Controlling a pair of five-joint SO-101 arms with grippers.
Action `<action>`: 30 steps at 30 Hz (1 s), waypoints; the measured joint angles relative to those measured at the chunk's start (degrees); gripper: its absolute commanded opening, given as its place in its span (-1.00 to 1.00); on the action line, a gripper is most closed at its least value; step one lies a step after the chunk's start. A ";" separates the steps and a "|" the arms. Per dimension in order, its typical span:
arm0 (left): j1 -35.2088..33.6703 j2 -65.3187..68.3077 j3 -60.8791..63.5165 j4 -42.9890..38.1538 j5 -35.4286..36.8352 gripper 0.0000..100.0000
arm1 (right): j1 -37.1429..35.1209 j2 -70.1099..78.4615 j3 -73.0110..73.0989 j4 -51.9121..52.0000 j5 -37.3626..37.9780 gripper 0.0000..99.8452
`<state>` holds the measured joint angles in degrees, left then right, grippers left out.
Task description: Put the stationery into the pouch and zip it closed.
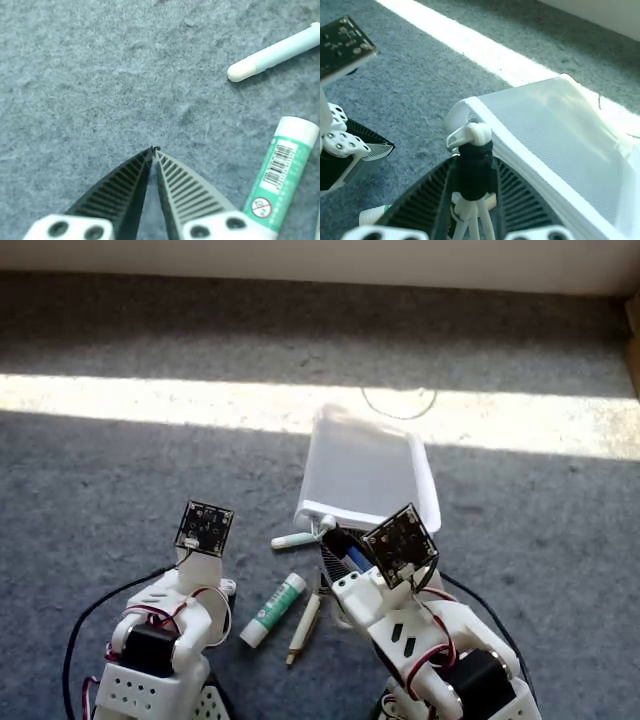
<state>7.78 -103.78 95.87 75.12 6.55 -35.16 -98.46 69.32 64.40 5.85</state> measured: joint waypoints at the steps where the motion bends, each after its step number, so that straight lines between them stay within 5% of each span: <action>1: 0.00 0.00 0.00 0.00 0.00 -0.99 | 0.00 0.00 0.00 0.00 0.00 -0.99; 16: -4.48 0.00 -8.35 1.49 0.00 -0.99 | 0.00 -0.18 1.14 0.00 0.00 -0.99; 30: -4.84 0.00 -17.49 -10.73 0.00 -0.99 | 0.35 -0.35 1.14 -0.79 0.00 -0.99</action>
<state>2.95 -103.78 78.37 64.40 6.55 -34.81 -98.81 70.46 63.60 5.85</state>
